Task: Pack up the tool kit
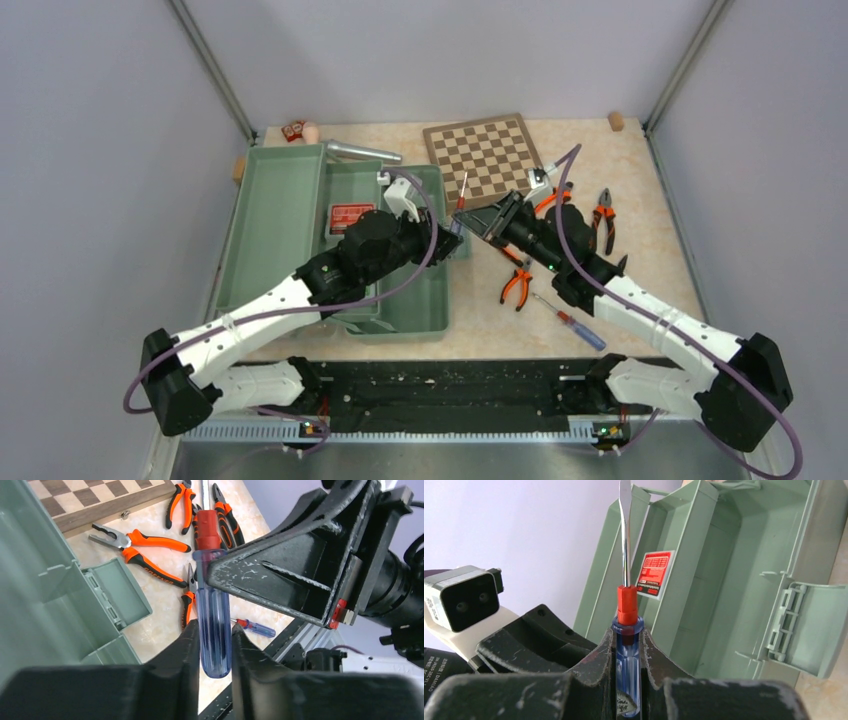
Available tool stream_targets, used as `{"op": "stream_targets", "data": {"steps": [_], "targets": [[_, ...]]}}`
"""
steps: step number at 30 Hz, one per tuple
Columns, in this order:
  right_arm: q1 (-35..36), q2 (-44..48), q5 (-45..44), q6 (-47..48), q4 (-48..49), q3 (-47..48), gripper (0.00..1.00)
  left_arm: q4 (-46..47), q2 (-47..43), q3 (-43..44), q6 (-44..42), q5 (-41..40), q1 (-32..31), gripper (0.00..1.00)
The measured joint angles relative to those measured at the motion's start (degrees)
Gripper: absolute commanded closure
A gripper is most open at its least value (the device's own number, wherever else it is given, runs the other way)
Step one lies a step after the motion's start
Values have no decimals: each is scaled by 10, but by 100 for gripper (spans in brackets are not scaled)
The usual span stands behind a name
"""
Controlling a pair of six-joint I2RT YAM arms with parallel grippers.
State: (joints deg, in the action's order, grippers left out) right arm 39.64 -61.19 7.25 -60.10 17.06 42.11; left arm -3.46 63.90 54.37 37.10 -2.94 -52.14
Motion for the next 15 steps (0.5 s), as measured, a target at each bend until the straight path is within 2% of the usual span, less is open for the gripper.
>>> {"op": "stream_targets", "data": {"steps": [2,3,10,15], "targets": [[0,-2,0,6,5,0,85,-9,-2,1,-1,-12,1,98],[0,-3,0,9,5,0,74,-15,-4,3,-3,-16,1,100],[4,-2,9,43,-17,4,31,-127,-33,45,-48,-66,-2,100],[4,27,-31,122,-105,10,12,-264,-54,120,-85,-174,2,100]]}}
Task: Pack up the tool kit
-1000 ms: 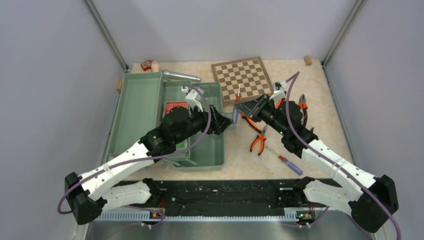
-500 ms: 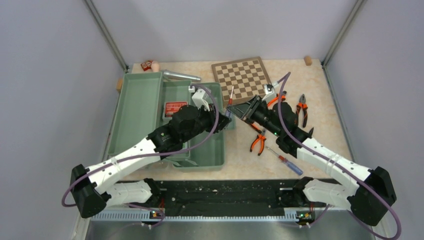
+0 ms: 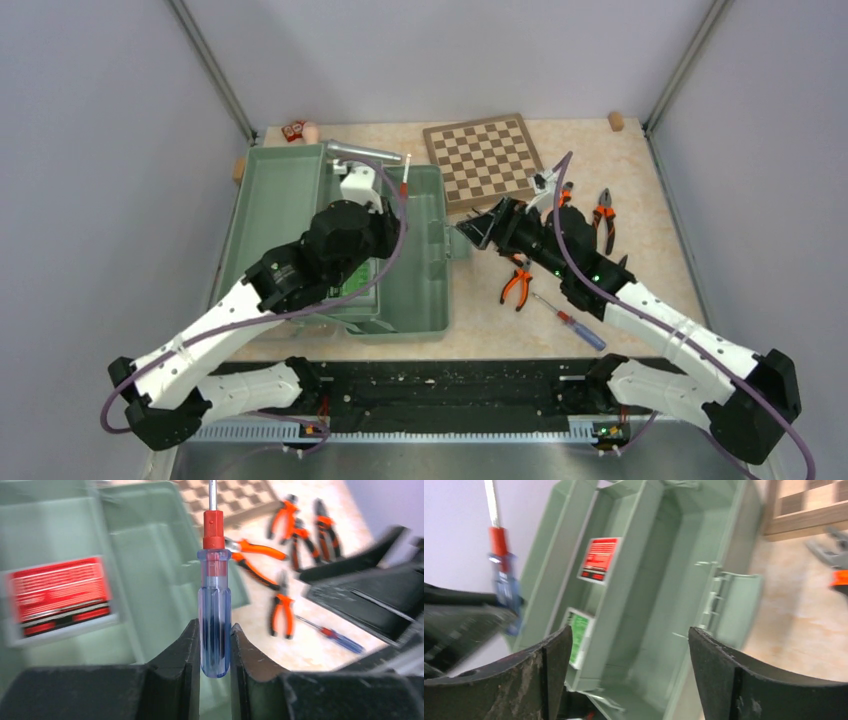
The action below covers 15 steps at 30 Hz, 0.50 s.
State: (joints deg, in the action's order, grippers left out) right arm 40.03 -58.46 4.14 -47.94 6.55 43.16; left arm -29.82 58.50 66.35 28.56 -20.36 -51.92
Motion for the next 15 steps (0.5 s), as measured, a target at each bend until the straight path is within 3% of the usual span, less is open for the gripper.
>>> {"op": "stream_targets", "data": {"steps": [5,11,15], "targets": [[0,56,-79,82,-105,0,5,-130,-25,52,-26,-78,74,100],[0,119,-177,146,-208,0,3,-213,-49,48,-84,-74,282,98],[0,138,-223,176,-261,1,2,-229,-30,47,-120,-67,344,92]]}}
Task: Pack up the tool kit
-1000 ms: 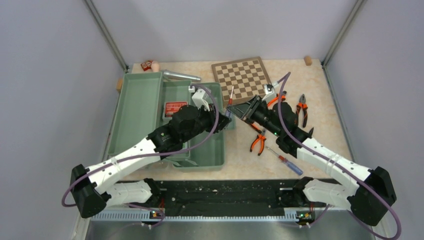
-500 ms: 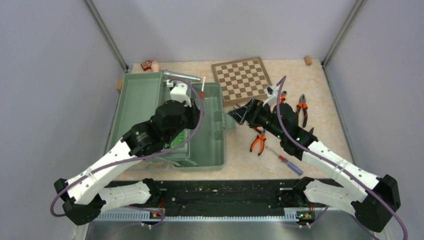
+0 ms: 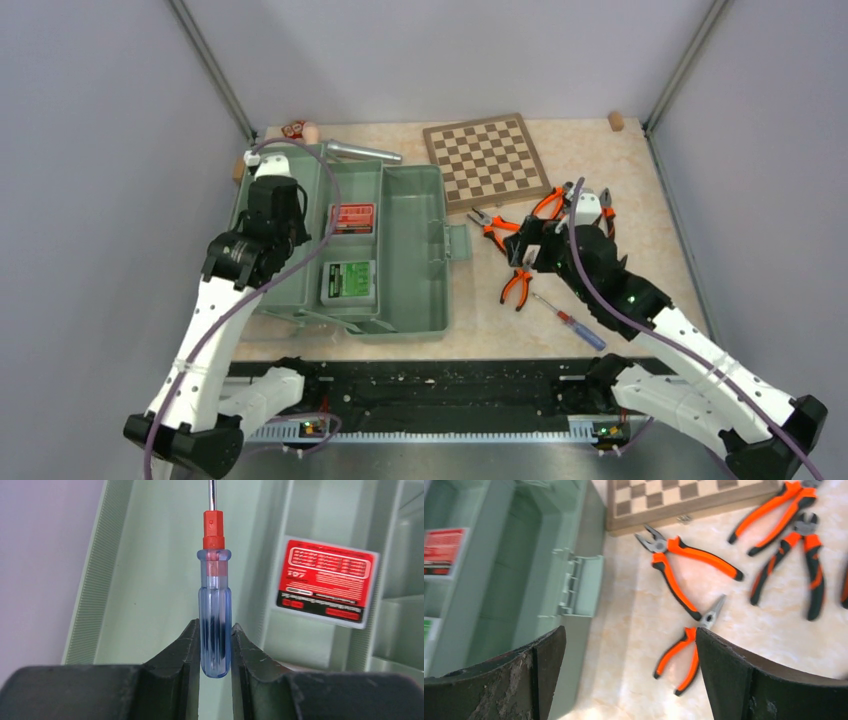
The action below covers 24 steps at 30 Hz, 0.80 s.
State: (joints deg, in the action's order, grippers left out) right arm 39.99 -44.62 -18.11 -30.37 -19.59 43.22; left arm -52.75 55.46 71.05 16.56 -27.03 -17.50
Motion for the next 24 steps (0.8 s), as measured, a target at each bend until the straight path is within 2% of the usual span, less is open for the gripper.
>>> {"op": "stream_targets", "data": {"steps": [5,9,12,20,24], "targets": [[0,-10,-30,22,-74,19,2,0,51,-3,-36,30,60,78],[-1,-25,-41,25,-116,34,2,0,82,-7,-54,42,74,54],[-4,-36,-41,26,-142,37,2,2,88,-9,-65,52,74,41],[-36,-67,-10,27,-213,45,5,7,81,-9,-85,47,76,21],[-82,-89,23,20,-249,53,6,7,57,-9,-88,49,76,19]]}}
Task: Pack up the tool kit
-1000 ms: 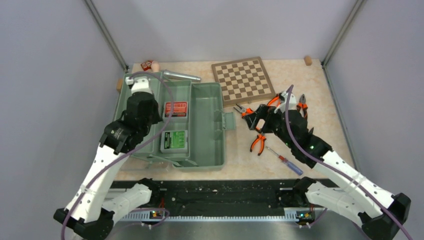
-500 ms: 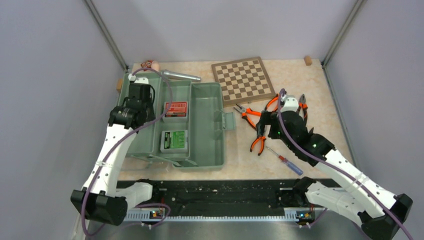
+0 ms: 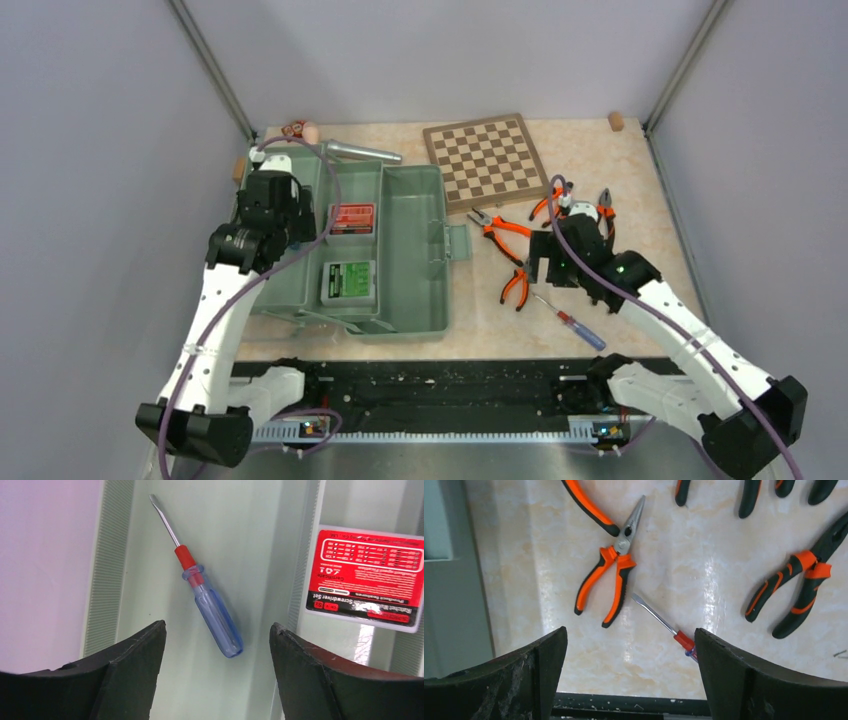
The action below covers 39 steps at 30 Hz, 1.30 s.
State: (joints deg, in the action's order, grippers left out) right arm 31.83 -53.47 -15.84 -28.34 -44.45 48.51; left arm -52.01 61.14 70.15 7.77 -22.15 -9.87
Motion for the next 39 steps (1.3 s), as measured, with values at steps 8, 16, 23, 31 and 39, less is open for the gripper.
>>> {"op": "stream_targets", "data": {"steps": [8,16,23,31,39], "targets": [[-43,-67,50,-8,-61,0,9,49,-128,-30,16,34,0,19],[-50,-127,67,-8,-59,-17,21,165,-309,-189,35,101,0,20],[-54,-181,50,9,-6,-39,27,255,-406,-298,43,106,0,22],[-72,-251,53,33,60,-50,43,297,-456,-324,46,74,0,23],[-85,-282,80,37,90,-62,58,311,-464,-332,47,59,0,24]]}}
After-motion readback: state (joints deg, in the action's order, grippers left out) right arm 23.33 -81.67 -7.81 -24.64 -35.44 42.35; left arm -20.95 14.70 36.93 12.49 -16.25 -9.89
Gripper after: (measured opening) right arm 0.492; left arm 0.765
